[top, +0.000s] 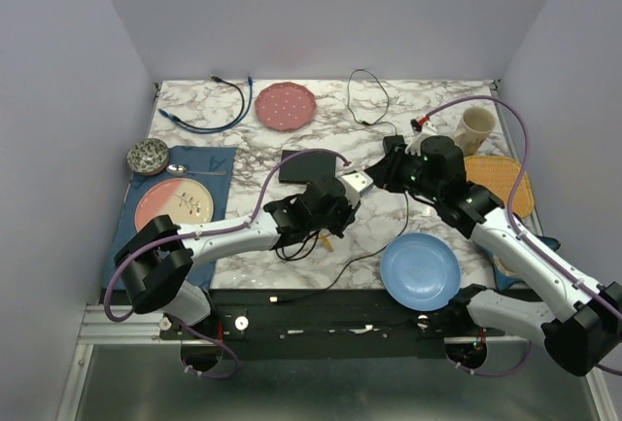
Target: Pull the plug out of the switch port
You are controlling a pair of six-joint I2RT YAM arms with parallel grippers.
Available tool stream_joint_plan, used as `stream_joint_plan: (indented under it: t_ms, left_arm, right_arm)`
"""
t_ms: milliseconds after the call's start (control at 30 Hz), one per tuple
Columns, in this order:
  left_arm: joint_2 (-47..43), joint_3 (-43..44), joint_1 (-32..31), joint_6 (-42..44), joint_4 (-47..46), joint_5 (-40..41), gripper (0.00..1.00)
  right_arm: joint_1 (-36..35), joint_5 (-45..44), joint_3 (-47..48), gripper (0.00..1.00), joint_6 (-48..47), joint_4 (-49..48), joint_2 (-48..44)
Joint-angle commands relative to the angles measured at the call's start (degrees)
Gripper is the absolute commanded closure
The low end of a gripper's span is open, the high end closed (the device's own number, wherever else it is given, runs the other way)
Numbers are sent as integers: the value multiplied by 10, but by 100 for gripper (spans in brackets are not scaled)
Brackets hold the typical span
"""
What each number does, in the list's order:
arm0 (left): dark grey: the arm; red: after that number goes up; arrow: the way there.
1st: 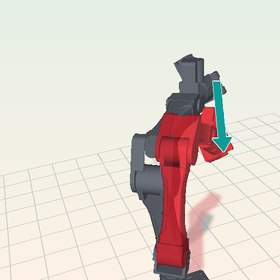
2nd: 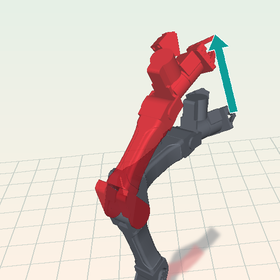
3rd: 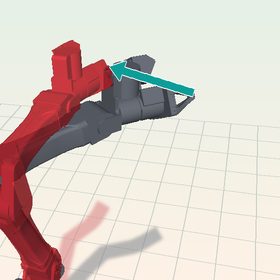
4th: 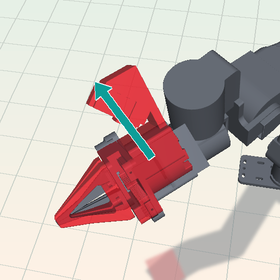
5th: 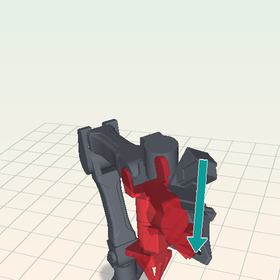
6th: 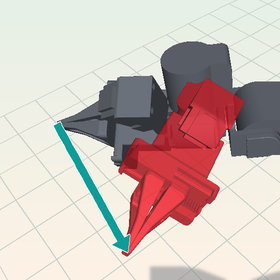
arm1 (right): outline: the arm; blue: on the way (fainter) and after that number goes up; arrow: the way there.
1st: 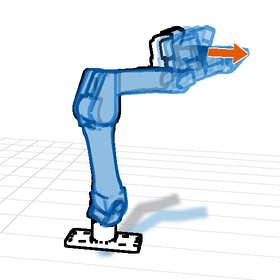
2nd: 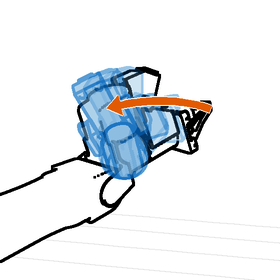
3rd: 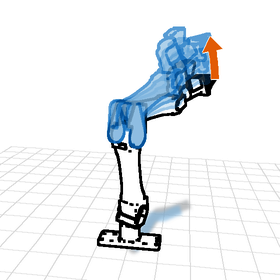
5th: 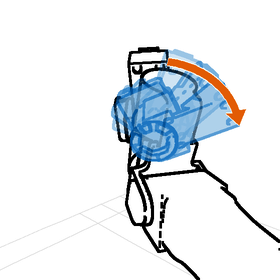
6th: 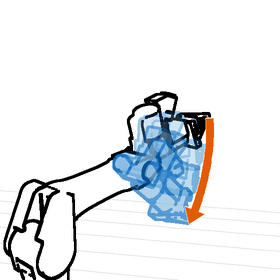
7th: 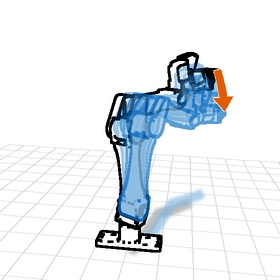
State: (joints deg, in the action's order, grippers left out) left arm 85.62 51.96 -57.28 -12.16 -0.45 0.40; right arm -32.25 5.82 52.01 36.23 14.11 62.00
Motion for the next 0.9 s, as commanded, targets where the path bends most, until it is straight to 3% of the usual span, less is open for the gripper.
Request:
stream_joint_plan:
  t_ms: [0,100,267,400,700,767,867]
  left_arm:
    - [-21,3,-1,-21,-43,-62,100]
    - [-32,4,-1,-51,-88,-140,100]
    - [-39,23,1,-138,-176,-266,100]
    - [-49,48,13,-189,-234,-315,100]
    - [-61,125,115,-255,-250,-377,100]
    - [-70,163,144,-255,-233,-365,100]
    - [-81,233,199,-208,-135,-297,100]
  right_arm:
    - [-1,-45,3,59,7,13,-49]
    - [-1,-95,-19,52,10,-4,-78]
    - [-1,-149,-47,51,17,-7,-107]
    - [-1,-197,-73,51,26,-7,-134]
    - [0,-252,-109,46,16,-8,-181]
    - [-1,-246,-118,46,14,-8,-176]
    - [-1,-238,-132,46,19,-11,-164]
